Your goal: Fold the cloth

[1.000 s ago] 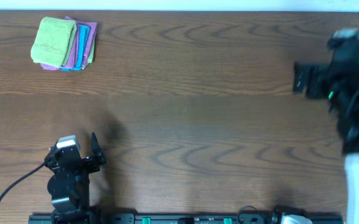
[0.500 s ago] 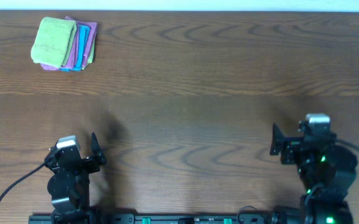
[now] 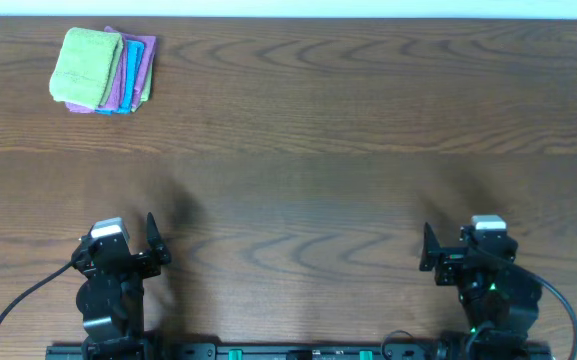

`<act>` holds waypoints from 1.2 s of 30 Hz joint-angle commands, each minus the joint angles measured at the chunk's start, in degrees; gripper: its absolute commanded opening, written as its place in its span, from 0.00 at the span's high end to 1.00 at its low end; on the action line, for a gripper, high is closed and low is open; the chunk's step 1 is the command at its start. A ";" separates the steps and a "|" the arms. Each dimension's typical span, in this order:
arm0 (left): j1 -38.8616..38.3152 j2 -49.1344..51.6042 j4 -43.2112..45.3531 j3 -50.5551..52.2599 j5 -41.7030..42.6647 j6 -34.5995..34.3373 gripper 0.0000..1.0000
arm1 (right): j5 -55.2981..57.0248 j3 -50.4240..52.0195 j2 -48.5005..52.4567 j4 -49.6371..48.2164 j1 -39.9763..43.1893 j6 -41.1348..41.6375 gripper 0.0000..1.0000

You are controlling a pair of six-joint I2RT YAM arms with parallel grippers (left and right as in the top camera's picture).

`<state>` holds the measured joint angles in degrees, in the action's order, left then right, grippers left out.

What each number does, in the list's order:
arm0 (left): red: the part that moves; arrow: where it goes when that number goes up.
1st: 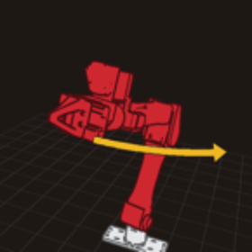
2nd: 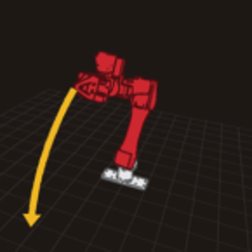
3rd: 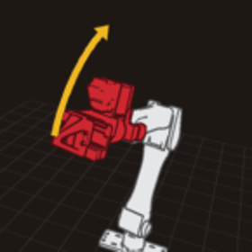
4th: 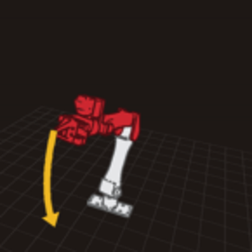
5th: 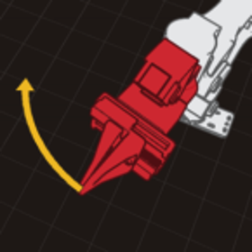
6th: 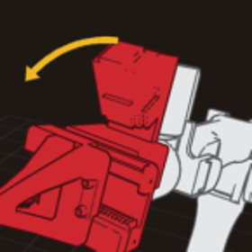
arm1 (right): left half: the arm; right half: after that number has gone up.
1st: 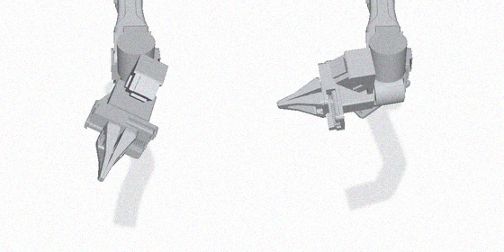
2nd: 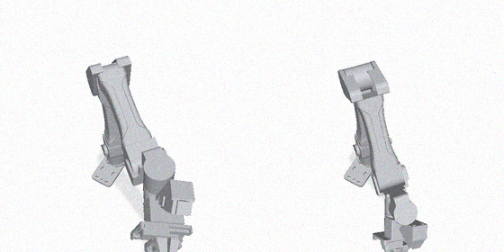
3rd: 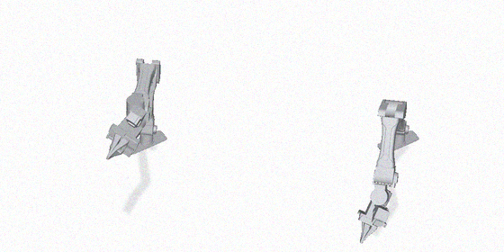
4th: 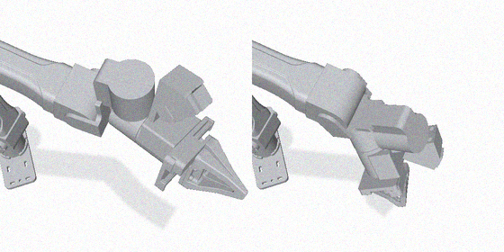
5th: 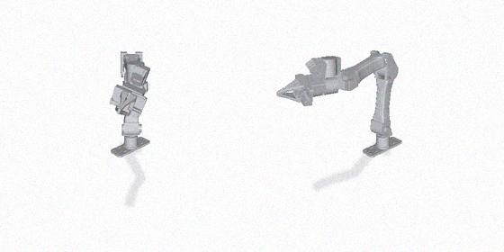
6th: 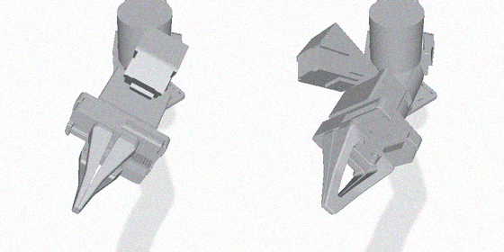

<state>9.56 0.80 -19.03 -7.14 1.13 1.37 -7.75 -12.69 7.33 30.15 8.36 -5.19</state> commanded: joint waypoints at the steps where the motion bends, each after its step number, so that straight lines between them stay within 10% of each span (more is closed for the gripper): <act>1: -0.26 -0.17 -0.42 1.27 0.20 0.37 0.05 | -0.26 1.53 -2.78 -0.13 -0.57 0.44 0.01; 36: -0.26 -0.17 -0.42 1.27 0.20 0.37 0.05 | -0.44 4.50 -7.02 -0.17 -2.05 0.42 0.01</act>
<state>9.56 0.80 -19.03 -7.14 1.13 1.37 -7.79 -8.40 0.93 30.06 6.83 -5.21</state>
